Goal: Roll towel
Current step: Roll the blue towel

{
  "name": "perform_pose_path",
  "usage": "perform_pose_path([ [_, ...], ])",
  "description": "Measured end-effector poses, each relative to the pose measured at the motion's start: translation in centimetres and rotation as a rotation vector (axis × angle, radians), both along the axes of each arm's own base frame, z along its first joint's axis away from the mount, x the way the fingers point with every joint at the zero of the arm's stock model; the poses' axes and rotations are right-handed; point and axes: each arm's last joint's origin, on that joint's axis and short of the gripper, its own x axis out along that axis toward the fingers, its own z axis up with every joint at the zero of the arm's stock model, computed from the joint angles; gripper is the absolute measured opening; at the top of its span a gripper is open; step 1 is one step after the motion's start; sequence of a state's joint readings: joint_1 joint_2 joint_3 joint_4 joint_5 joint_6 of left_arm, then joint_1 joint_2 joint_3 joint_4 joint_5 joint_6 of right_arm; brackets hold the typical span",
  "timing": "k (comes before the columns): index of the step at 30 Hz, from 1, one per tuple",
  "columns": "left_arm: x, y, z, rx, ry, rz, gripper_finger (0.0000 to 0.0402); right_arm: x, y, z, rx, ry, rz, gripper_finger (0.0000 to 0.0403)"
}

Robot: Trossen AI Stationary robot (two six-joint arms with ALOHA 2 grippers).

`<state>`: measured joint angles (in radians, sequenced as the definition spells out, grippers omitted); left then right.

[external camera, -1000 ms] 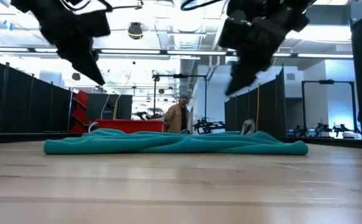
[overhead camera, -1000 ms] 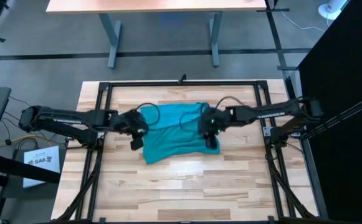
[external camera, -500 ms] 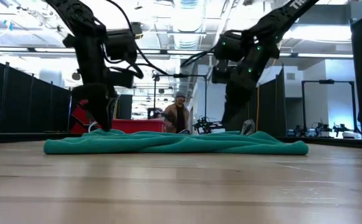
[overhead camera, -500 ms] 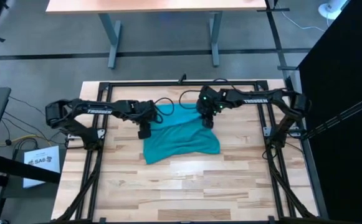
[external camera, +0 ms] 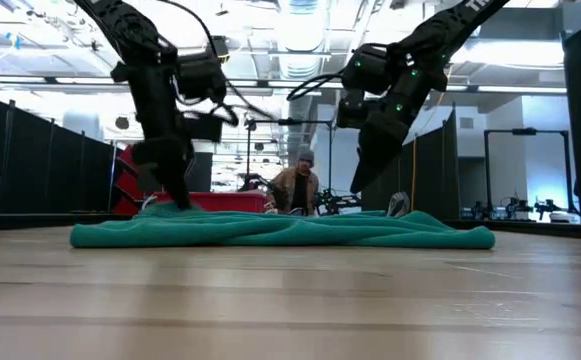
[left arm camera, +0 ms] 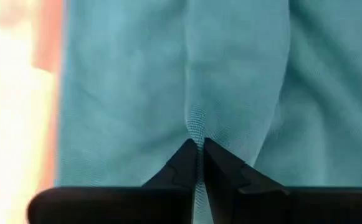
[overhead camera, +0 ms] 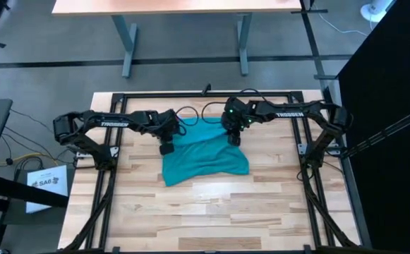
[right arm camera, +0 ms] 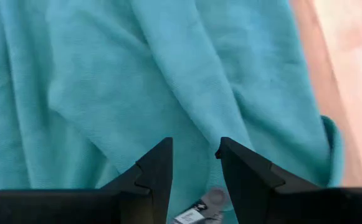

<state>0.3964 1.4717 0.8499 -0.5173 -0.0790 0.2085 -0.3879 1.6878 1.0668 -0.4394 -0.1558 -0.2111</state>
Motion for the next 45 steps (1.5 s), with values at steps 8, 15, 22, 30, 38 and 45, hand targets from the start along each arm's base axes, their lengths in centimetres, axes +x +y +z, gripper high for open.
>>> perform_pose_path([
  [8, -1.5, 3.7, 3.0, 0.055, -0.112, 0.159, 0.0010, 0.0, 0.2, -0.1, 0.008, 0.011, 0.000, 0.0122],
  [15, -3.1, 5.6, 0.0, -0.081, 0.025, 0.247, 0.0011, -0.1, 0.1, -0.1, 0.020, 0.013, -0.020, 0.0122],
  [22, -2.4, 5.8, 2.7, -0.018, -0.112, 0.248, 0.0011, -0.1, 0.1, -0.1, 0.017, 0.011, -0.016, 0.0122],
  [30, -2.0, 5.0, 5.2, 0.035, -0.179, 0.178, 0.0011, -0.1, 0.0, -0.1, 0.016, 0.011, -0.018, 0.0122],
  [38, -2.2, 4.7, 4.9, -0.005, -0.146, 0.170, 0.0002, -0.1, 0.0, -0.1, 0.015, 0.011, -0.017, 0.0122],
  [45, -2.4, 4.5, 4.7, -0.056, -0.134, 0.200, 0.0048, -0.2, 0.1, -0.1, 0.019, 0.020, -0.016, 0.0122],
])
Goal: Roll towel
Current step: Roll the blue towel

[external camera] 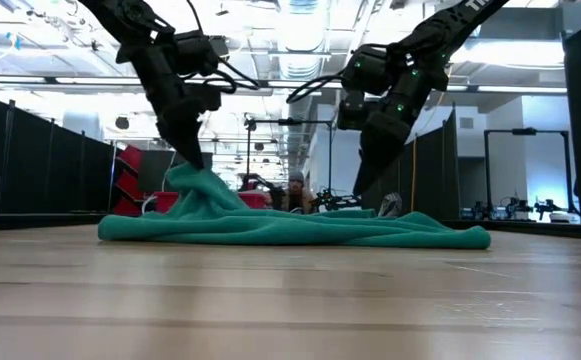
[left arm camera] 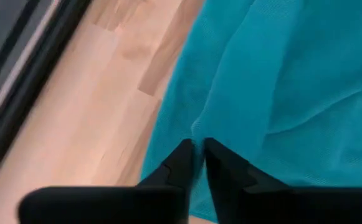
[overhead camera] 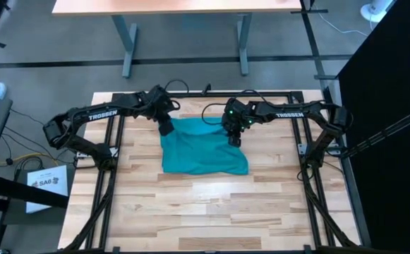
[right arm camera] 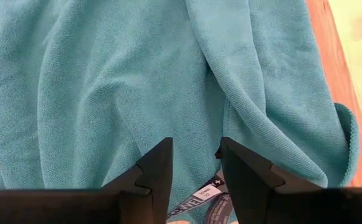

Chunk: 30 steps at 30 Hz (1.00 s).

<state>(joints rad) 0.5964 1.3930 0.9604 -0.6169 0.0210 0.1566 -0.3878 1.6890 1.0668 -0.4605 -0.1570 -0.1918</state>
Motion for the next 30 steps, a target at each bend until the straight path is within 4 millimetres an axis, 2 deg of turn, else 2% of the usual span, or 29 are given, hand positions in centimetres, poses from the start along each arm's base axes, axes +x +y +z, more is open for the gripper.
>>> perform_pose_path([
  [4, -0.1, -0.1, -0.1, -0.011, 0.011, 0.011, 0.0095, 0.0, 0.0, 0.0, 0.000, 0.001, 0.000, 0.0122],
  [7, 0.1, -0.5, 0.8, -0.078, -0.008, -0.006, 0.0120, 0.0, 0.3, 0.0, 0.012, 0.010, 0.011, 0.0122],
  [11, 1.6, -3.4, 1.5, -0.251, -0.093, -0.153, 0.0127, 0.4, 2.2, -0.2, 0.069, 0.022, 0.083, 0.0122],
  [13, 2.1, -5.1, 0.4, -0.216, -0.036, -0.191, 0.0124, 0.8, 3.4, -0.5, 0.074, 0.023, 0.124, 0.0121],
  [16, 3.0, -6.9, -2.4, -0.162, 0.026, -0.212, 0.0119, 1.6, 5.0, -2.1, 0.088, 0.063, 0.172, 0.0121],
  [21, 3.2, -9.0, -6.3, -0.218, 0.073, -0.210, 0.0113, 1.9, 5.7, -5.0, 0.157, 0.186, 0.118, 0.0121],
  [24, 2.4, -10.8, -7.9, -0.259, 0.122, -0.219, 0.0110, 1.9, 6.6, -5.3, 0.161, 0.221, 0.125, 0.0121],
  [30, 0.6, -15.3, -10.2, -0.334, 0.172, -0.233, 0.0103, 1.8, 9.7, -5.0, 0.183, 0.264, 0.167, 0.0121],
])
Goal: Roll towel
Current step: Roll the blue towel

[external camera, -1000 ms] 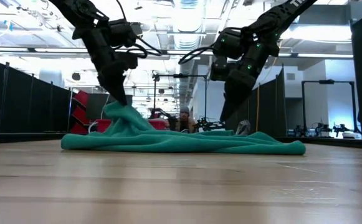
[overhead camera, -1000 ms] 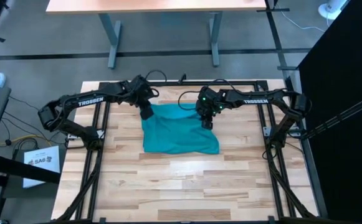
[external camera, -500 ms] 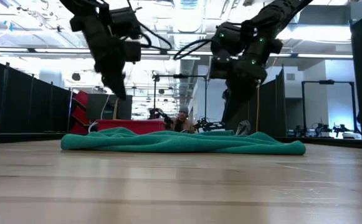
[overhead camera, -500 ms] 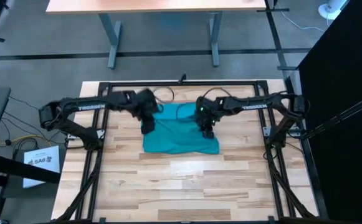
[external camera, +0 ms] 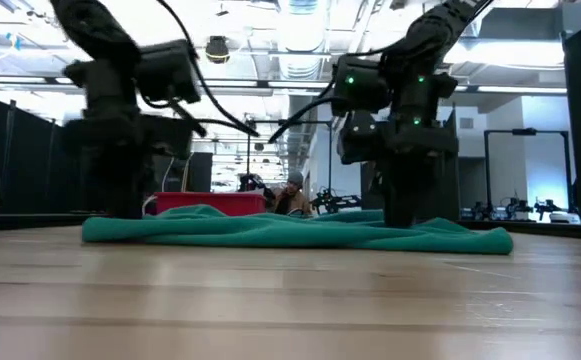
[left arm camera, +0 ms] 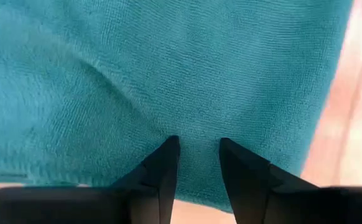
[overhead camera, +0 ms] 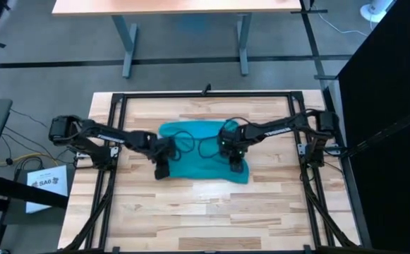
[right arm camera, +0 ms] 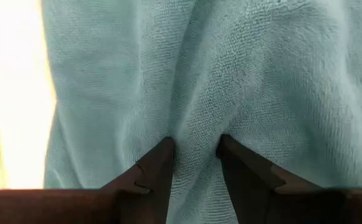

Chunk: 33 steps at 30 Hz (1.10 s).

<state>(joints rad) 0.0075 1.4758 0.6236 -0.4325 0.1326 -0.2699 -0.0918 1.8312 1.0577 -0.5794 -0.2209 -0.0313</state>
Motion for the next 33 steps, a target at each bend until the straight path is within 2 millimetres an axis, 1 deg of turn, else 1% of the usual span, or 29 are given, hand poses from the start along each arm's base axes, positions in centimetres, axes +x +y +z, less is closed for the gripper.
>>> perform_pose_path([
  [3, -0.2, -2.6, -0.5, -0.059, -0.031, 0.006, 0.0102, 0.0, 2.1, 0.0, 0.009, 0.011, 0.025, 0.0121],
  [8, -0.4, -6.7, -0.5, -0.125, -0.064, 0.026, 0.0102, -0.1, 6.2, -0.1, 0.032, 0.030, 0.044, 0.0121],
  [13, -1.9, -10.5, -0.5, -0.126, -0.049, 0.022, 0.0102, -0.7, 10.7, -0.1, 0.059, 0.037, 0.071, 0.0121],
  [15, -2.5, -11.6, -0.4, -0.138, -0.050, 0.020, 0.0102, -0.9, 12.4, 0.1, 0.073, 0.025, 0.081, 0.0121],
  [17, -2.7, -12.3, 0.3, -0.157, -0.073, 0.000, 0.0102, -1.0, 13.7, 0.7, 0.081, 0.032, 0.081, 0.0121],
  [19, -2.9, -12.5, 1.2, -0.145, -0.087, -0.030, 0.0102, -0.9, 14.7, 2.0, 0.094, 0.022, 0.074, 0.0121],
  [20, -2.8, -12.5, 1.9, -0.139, -0.121, -0.046, 0.0102, -0.6, 15.1, 3.0, 0.106, -0.003, 0.066, 0.0121],
  [22, -2.5, -12.4, 3.7, -0.124, -0.203, -0.077, 0.0102, 0.0, 15.6, 4.7, 0.122, -0.063, 0.063, 0.0121],
  [23, -2.5, -12.1, 4.1, -0.108, -0.212, -0.096, 0.0102, 0.3, 15.8, 5.3, 0.123, -0.081, 0.064, 0.0121],
  [30, -2.3, -10.1, 4.8, 0.011, -0.245, -0.204, 0.0102, 2.5, 13.8, 8.1, 0.017, -0.220, -0.026, 0.0121],
  [33, -0.8, -8.5, 4.7, 0.074, -0.310, -0.152, 0.0102, 3.4, 10.7, 8.1, -0.056, -0.248, -0.112, 0.0121],
])
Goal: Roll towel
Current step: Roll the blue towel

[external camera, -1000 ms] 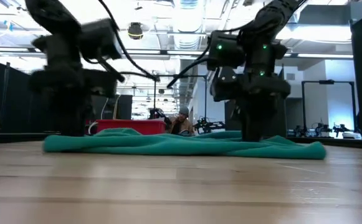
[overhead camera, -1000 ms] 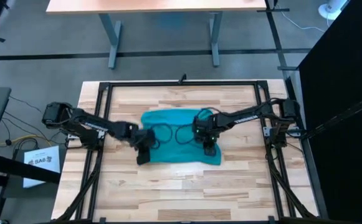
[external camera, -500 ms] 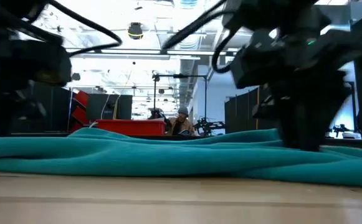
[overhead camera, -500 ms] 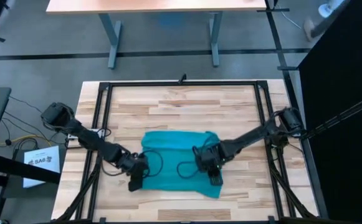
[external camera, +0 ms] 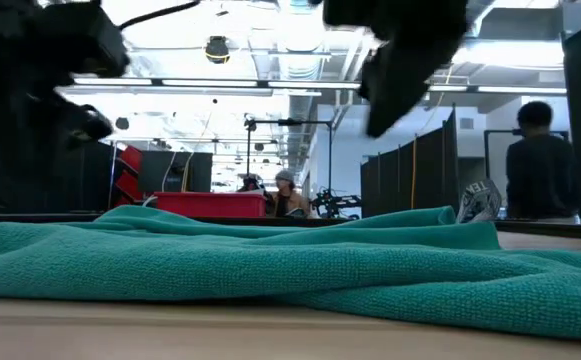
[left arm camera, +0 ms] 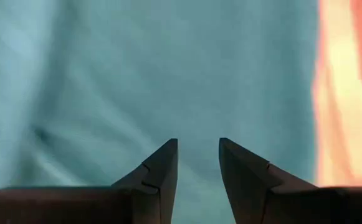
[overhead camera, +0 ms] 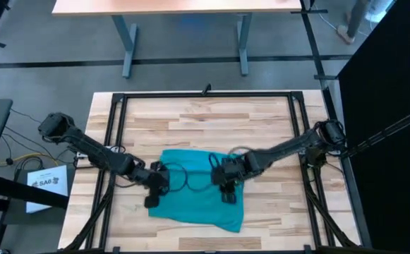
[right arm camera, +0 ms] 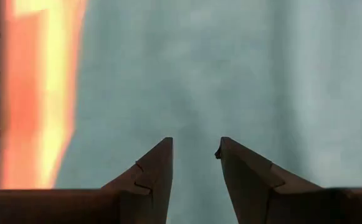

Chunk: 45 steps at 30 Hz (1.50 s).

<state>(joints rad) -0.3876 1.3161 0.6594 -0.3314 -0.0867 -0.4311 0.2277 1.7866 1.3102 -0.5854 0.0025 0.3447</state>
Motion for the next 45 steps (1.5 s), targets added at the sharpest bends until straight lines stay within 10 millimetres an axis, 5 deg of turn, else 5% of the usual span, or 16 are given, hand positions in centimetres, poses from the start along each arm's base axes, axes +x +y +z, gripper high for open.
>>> perform_pose_path([
  [6, 3.0, 3.0, -0.6, -0.065, -0.074, 0.093, 0.0102, 1.4, -7.5, 0.3, -0.029, -0.059, -0.079, 0.0121],
  [9, 4.3, 2.7, -1.5, -0.065, -0.028, 0.087, 0.0102, 1.5, -9.1, 0.3, -0.016, -0.074, -0.014, 0.0121],
  [19, 6.0, -0.7, -4.3, -0.041, 0.069, 0.065, 0.0102, 1.7, -4.9, 0.1, -0.027, -0.159, 0.225, 0.0122],
  [33, 6.4, -0.8, -4.8, -0.028, 0.035, 0.097, 0.0102, 3.6, -4.9, -6.7, 0.118, -0.069, 0.209, 0.0121],
  [45, 6.4, -0.7, -4.8, -0.033, 0.039, 0.105, 0.0062, 4.0, -6.4, -6.7, 0.116, -0.109, 0.177, 0.0120],
])
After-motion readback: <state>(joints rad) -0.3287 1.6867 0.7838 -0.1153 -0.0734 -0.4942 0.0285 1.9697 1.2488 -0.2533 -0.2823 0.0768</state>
